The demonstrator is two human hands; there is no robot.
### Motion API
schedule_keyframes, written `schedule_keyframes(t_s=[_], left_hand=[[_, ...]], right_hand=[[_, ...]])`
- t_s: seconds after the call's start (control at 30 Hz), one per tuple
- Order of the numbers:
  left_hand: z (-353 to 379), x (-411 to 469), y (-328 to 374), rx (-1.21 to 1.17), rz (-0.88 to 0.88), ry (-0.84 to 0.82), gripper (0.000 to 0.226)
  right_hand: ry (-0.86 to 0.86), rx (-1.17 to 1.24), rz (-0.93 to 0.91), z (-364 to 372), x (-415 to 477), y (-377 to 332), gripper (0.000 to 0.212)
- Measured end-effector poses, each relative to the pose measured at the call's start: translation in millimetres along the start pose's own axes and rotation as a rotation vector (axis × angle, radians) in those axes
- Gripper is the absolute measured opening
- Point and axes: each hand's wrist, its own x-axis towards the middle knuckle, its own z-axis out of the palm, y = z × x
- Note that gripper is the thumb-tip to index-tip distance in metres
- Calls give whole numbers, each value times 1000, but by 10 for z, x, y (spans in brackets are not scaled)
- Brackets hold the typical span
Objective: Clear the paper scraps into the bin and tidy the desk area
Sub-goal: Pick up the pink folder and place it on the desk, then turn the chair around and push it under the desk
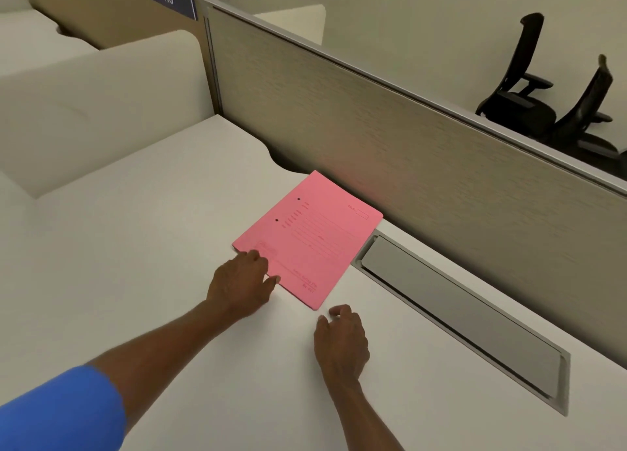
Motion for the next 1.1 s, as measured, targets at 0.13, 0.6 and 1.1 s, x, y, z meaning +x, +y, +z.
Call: schedule_keyframes(t_s=[0.13,0.6,1.1], left_hand=[[-26,-749,-273,10,-78,-110,40],[74,-3588,-1307,-121,-201,-307,38],[489,-5926,-2196,-216,-264,-508,32]], right_hand=[[-40,-73,-22,-52,-557,238,12],[-226,-175,-77,-169,-2827,855,4],[-394,-256,-234,-73,-4894,1562,8]])
